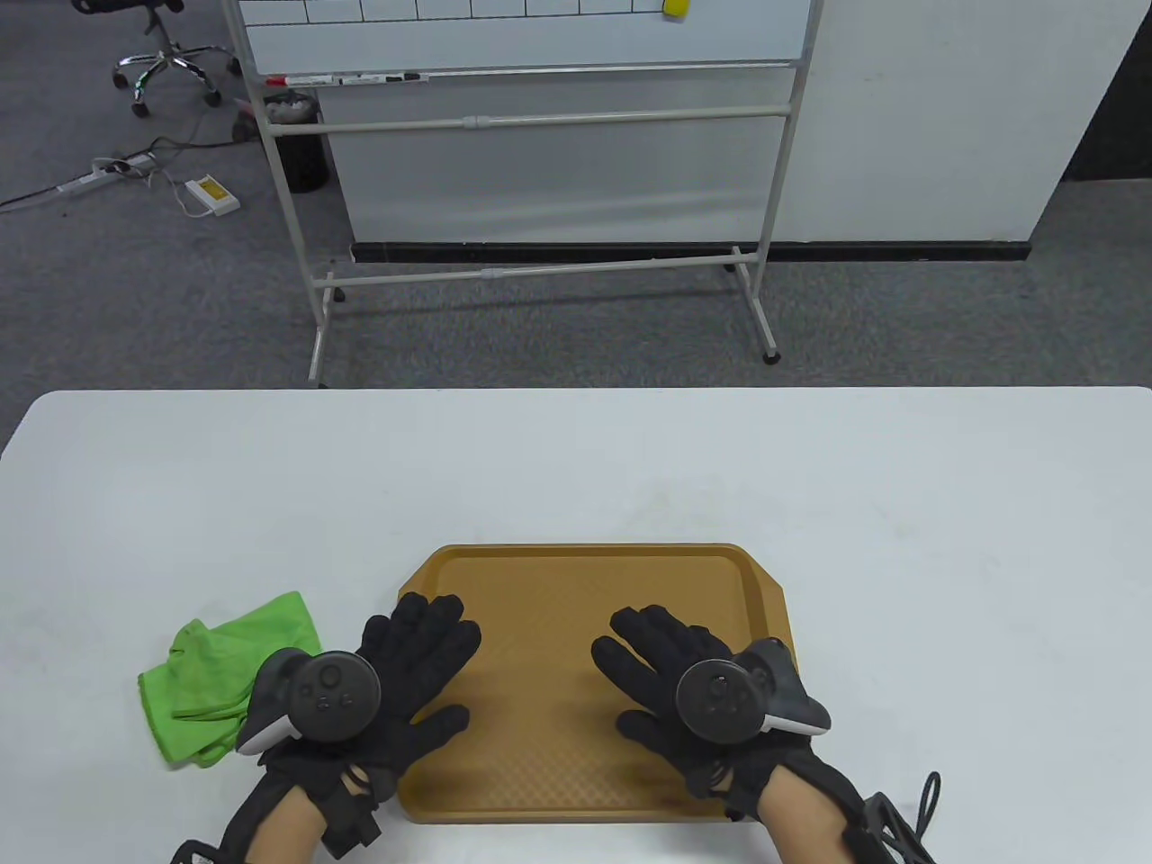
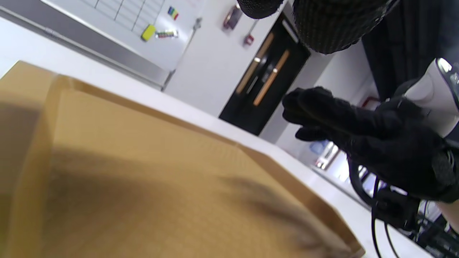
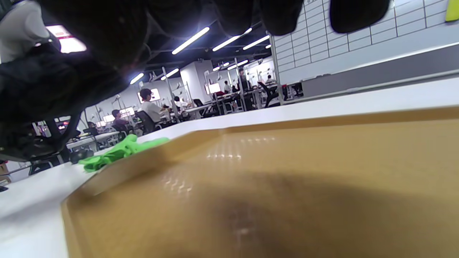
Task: Wipe the food tray with a square towel
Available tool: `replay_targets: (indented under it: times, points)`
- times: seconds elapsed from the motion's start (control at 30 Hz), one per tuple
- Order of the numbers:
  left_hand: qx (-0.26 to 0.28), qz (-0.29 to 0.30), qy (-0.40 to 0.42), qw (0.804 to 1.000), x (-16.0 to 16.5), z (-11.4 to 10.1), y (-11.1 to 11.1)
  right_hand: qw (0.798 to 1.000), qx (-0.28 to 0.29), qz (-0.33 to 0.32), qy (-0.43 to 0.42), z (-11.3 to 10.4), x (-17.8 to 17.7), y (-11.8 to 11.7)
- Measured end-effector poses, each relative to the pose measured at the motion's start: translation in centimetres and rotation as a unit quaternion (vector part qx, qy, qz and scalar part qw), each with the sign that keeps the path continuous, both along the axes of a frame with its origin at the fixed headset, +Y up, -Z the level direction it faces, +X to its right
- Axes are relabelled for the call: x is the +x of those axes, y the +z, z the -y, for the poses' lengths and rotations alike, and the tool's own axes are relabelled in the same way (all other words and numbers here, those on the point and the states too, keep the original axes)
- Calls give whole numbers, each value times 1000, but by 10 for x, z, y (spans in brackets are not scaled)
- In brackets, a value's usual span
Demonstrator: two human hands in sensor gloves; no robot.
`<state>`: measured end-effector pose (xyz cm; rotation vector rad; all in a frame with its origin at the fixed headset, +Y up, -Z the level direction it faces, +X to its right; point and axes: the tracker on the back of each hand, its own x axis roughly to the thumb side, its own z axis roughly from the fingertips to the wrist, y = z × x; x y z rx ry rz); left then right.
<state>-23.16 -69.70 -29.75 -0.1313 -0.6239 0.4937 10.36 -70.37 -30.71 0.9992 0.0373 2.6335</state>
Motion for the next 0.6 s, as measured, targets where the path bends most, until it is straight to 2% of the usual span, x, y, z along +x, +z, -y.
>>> replay_targets:
  times: [0.33,0.6]
  points:
    - [-22,1,-11,1000,-6,11,-6,1000,-23,10,-5,4,-1,-4]
    - [-29,-1,-1,1000,-8,10,-9,999,-37,13,1,9,-1,-6]
